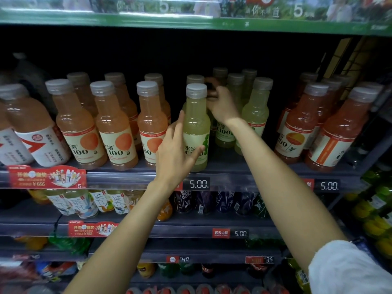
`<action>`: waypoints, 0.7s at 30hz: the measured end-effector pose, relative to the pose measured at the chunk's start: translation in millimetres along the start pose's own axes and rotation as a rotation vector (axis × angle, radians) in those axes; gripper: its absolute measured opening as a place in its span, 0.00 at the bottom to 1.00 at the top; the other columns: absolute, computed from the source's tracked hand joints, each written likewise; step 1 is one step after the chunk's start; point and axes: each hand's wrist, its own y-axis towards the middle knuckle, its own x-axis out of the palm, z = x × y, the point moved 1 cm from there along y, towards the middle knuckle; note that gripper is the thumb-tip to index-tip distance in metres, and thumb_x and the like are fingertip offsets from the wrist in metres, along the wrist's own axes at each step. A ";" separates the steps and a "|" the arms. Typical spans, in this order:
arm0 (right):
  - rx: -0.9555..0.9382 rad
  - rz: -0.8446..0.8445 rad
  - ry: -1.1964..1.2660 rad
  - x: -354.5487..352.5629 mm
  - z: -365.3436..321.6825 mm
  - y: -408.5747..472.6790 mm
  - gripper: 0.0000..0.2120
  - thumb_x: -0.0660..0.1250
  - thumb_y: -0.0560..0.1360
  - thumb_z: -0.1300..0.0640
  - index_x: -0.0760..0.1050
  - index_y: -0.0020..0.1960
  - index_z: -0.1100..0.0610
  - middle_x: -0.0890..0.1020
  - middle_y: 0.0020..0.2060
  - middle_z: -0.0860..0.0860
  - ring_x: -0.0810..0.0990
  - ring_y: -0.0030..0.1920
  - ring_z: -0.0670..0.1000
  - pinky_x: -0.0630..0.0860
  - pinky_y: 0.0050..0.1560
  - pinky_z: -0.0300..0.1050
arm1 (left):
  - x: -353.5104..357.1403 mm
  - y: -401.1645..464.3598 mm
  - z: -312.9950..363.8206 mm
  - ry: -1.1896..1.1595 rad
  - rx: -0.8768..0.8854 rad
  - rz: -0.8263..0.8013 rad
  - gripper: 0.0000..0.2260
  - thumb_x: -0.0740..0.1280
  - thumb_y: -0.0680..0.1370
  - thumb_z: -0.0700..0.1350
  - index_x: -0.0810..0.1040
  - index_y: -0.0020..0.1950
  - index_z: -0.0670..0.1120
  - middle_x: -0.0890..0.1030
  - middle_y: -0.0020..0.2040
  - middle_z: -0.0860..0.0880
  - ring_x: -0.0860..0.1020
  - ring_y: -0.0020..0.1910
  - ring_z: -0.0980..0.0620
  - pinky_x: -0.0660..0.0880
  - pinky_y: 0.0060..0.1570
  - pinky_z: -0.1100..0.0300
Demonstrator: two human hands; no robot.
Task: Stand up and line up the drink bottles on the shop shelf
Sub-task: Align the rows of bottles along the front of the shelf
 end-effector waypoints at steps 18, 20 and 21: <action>-0.079 0.269 -0.008 -37.6 13.5 -82.5 0.15 0.65 0.76 0.62 0.72 0.63 0.57 0.78 0.56 0.48 0.77 0.54 0.41 0.73 0.54 0.31 | 7.9 -12.0 -0.6 -0.097 0.050 0.089 0.34 0.72 0.74 0.46 0.59 0.75 0.42 0.66 0.70 0.42 0.68 0.68 0.46 0.75 0.60 0.49; -0.116 0.378 -0.076 -49.7 25.1 -97.5 0.12 0.65 0.76 0.63 0.75 0.59 0.59 0.79 0.52 0.48 0.78 0.52 0.42 0.75 0.54 0.35 | 9.5 -11.9 -1.0 -0.106 0.051 0.100 0.33 0.72 0.74 0.45 0.60 0.75 0.42 0.66 0.70 0.42 0.68 0.69 0.45 0.75 0.60 0.47; -0.124 0.427 -0.128 -54.6 31.2 -102.1 0.11 0.65 0.76 0.62 0.75 0.58 0.60 0.79 0.52 0.49 0.78 0.53 0.44 0.76 0.55 0.40 | 10.1 -12.0 0.1 -0.101 0.048 0.103 0.33 0.72 0.74 0.45 0.60 0.74 0.42 0.66 0.70 0.42 0.68 0.68 0.45 0.74 0.60 0.47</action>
